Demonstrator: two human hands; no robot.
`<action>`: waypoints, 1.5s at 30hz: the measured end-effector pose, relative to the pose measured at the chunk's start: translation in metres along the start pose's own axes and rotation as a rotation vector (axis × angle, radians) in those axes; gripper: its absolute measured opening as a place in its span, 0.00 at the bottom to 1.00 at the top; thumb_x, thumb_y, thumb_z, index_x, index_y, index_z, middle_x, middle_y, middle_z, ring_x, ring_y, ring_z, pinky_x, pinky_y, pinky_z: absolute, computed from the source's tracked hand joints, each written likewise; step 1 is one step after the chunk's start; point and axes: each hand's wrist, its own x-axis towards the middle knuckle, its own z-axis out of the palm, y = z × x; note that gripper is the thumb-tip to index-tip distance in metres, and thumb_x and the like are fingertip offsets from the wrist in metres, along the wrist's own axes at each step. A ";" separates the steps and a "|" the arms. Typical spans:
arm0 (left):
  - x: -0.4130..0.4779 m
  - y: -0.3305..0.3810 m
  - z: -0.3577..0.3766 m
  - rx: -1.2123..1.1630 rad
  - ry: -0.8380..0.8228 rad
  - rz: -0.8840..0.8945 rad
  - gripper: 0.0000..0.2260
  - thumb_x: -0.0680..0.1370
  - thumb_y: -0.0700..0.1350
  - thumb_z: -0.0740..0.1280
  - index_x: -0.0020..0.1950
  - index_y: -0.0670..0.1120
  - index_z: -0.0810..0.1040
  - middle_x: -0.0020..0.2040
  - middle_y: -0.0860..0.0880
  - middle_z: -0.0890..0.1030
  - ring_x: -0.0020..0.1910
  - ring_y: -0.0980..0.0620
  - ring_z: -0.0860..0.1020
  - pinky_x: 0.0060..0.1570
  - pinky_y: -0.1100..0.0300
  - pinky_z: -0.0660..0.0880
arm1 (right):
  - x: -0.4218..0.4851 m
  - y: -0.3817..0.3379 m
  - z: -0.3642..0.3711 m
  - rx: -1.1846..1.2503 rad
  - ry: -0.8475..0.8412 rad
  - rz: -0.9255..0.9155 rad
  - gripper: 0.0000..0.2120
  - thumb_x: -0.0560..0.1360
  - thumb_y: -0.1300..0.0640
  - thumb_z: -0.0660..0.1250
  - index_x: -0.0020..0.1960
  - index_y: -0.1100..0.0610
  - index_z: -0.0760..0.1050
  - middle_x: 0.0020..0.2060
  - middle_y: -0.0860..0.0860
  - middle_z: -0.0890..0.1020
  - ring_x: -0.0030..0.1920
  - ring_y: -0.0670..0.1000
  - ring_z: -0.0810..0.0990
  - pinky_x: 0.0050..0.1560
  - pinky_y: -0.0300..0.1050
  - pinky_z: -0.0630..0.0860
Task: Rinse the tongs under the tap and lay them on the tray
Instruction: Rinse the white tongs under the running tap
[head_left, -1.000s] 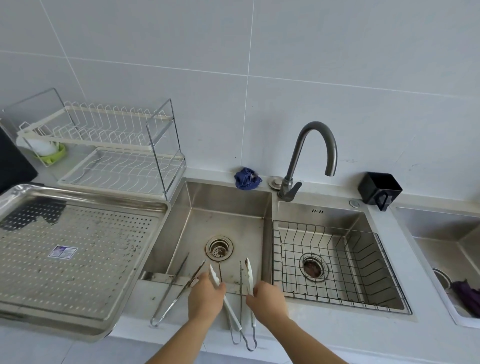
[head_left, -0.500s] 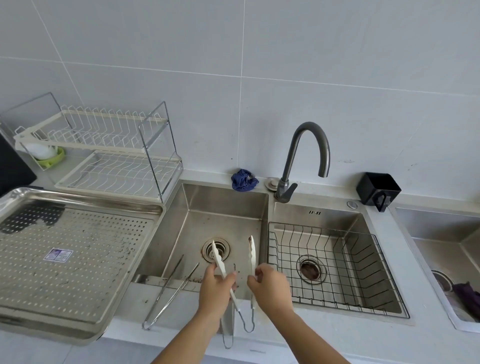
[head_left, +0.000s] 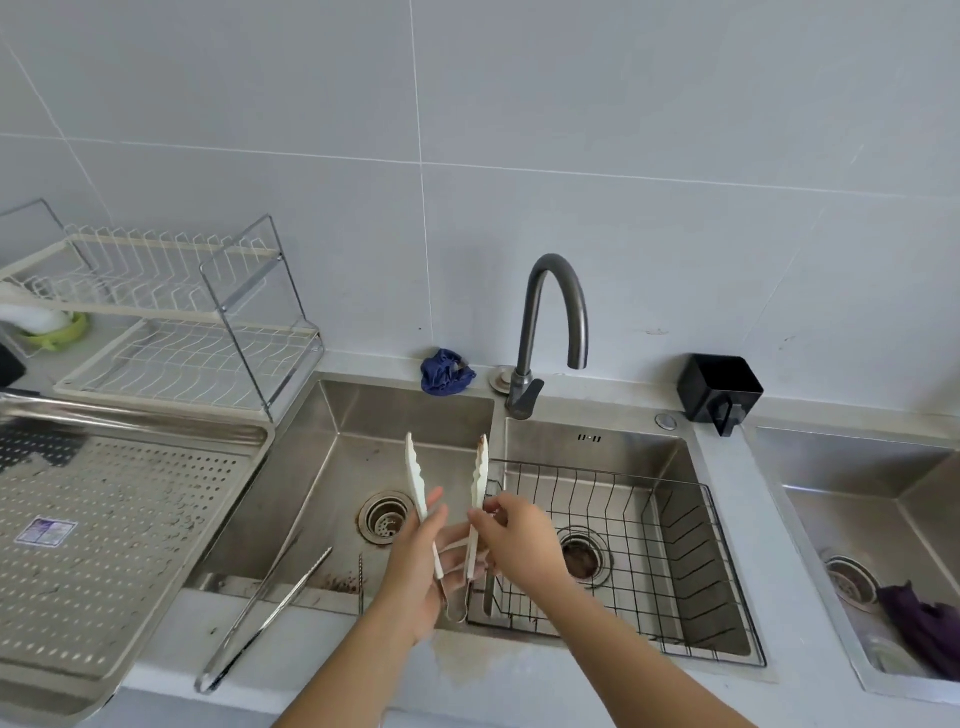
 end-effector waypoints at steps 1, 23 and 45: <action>0.005 0.004 -0.001 -0.016 0.000 0.003 0.14 0.84 0.50 0.63 0.69 0.60 0.71 0.54 0.38 0.86 0.52 0.36 0.85 0.42 0.45 0.84 | 0.007 -0.002 -0.003 0.029 -0.011 -0.001 0.13 0.80 0.45 0.66 0.50 0.54 0.80 0.39 0.50 0.85 0.39 0.53 0.84 0.41 0.52 0.83; 0.075 0.048 -0.026 -0.107 0.123 0.103 0.11 0.81 0.50 0.67 0.63 0.58 0.79 0.57 0.31 0.82 0.47 0.35 0.84 0.43 0.48 0.78 | 0.214 0.009 -0.072 0.812 0.133 0.444 0.10 0.82 0.55 0.66 0.53 0.63 0.76 0.52 0.67 0.85 0.46 0.61 0.85 0.45 0.51 0.85; 0.063 0.040 -0.016 -0.049 0.174 0.148 0.13 0.81 0.51 0.67 0.65 0.61 0.78 0.55 0.35 0.84 0.49 0.36 0.85 0.40 0.50 0.81 | 0.214 0.025 -0.063 0.969 0.107 0.414 0.04 0.80 0.63 0.66 0.49 0.64 0.75 0.56 0.71 0.82 0.48 0.62 0.83 0.58 0.57 0.82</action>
